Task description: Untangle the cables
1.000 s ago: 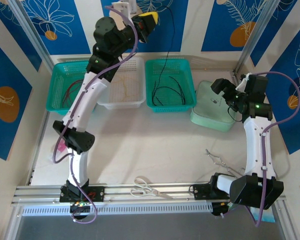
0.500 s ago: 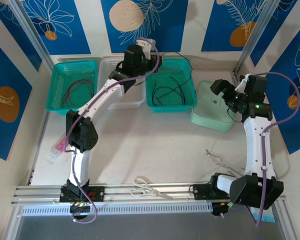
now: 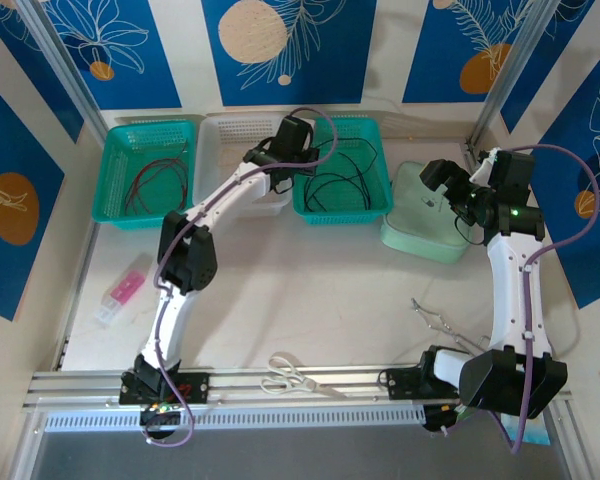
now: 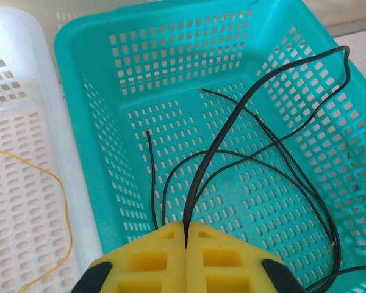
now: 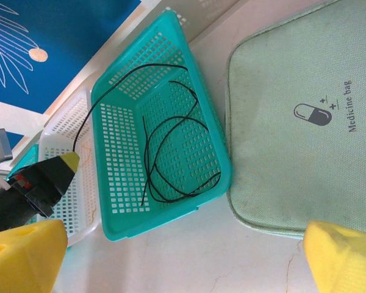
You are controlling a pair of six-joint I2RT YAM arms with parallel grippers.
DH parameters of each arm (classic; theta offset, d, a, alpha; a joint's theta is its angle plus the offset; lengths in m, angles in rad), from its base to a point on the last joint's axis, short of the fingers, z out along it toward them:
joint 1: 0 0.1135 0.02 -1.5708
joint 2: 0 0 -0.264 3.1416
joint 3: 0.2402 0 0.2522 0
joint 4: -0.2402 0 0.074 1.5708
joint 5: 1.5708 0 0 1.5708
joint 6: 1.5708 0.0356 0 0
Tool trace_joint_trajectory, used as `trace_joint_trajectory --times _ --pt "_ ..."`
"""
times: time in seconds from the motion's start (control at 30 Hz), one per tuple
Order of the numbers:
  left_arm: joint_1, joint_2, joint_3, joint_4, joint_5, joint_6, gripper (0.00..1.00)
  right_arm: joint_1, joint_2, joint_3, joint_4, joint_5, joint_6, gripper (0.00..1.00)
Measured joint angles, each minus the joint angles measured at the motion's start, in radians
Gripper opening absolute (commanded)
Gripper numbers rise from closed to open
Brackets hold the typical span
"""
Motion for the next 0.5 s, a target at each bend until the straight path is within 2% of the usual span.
trace_joint_trajectory --times 0.3,0.5 --pt "-0.035 0.180 0.217 -0.105 0.120 -0.038 0.00 0.002 0.016 0.000 0.002 0.000 0.005 0.99" --pt "-0.063 0.278 0.246 -0.127 0.181 -0.103 0.00 0.011 0.019 0.000 0.001 0.000 0.011 0.99"
